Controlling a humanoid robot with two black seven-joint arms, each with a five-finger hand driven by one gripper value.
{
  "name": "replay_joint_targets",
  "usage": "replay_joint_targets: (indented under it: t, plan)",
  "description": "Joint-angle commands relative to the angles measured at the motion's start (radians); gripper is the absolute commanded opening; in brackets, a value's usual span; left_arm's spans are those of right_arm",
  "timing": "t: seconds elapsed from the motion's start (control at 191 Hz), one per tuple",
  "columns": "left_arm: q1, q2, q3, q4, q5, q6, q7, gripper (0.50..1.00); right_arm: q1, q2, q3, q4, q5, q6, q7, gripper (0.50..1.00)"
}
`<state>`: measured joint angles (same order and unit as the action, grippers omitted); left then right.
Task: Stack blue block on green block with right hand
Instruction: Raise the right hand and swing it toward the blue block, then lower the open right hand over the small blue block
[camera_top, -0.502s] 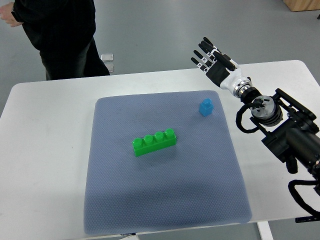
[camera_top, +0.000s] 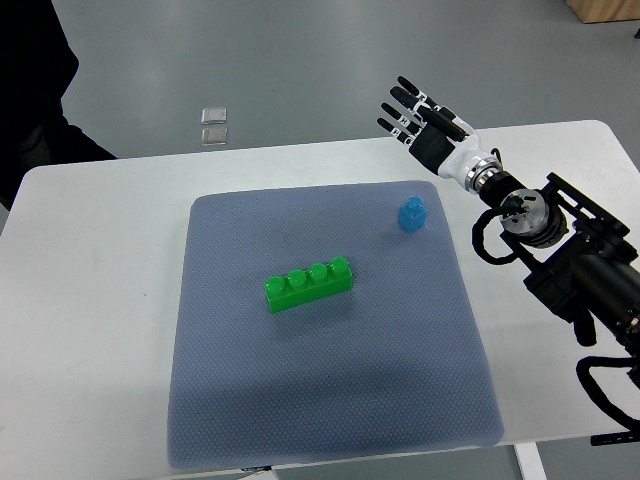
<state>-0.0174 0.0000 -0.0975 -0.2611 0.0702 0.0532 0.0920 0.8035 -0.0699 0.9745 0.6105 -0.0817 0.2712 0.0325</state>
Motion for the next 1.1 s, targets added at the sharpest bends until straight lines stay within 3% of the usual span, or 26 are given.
replay_joint_targets:
  t: [0.0, 0.073, 0.173, 0.272, 0.597, 0.775, 0.884, 1.094]
  plan:
    - [-0.001, 0.0, 0.001, -0.001, 0.0, -0.001, -0.002, 1.0, 0.013, -0.001, 0.0, 0.003, -0.081, 0.002, 0.0, 0.926]
    - [-0.001, 0.0, 0.001, -0.012, 0.0, -0.003, -0.003, 1.0, 0.026, -0.001, -0.002, 0.011, -0.173, 0.02, -0.002, 0.926]
    - [-0.001, 0.0, -0.002, -0.035, 0.0, -0.001, -0.009, 1.0, 0.071, -0.021, -0.039, 0.02, -0.355, 0.1, -0.005, 0.926]
    - [0.001, 0.0, 0.001, -0.035, 0.0, -0.001, -0.012, 1.0, 0.109, -0.1, -0.132, 0.061, -0.567, 0.181, -0.005, 0.926]
    - [-0.004, 0.0, 0.001, -0.033, 0.002, -0.001, -0.012, 1.0, 0.296, -0.324, -0.448, 0.273, -1.01, 0.332, 0.0, 0.928]
    - [-0.007, 0.0, 0.002, -0.035, 0.005, -0.001, -0.012, 1.0, 0.341, -0.407, -0.591, 0.387, -1.156, 0.335, 0.001, 0.928]
    - [-0.007, 0.0, 0.004, -0.033, 0.007, -0.001, -0.012, 1.0, 0.347, -0.396, -0.622, 0.39, -1.228, 0.316, -0.002, 0.926]
    - [-0.007, 0.0, 0.005, -0.032, 0.008, -0.001, -0.011, 1.0, 0.342, -0.387, -0.637, 0.358, -1.296, 0.214, -0.028, 0.926]
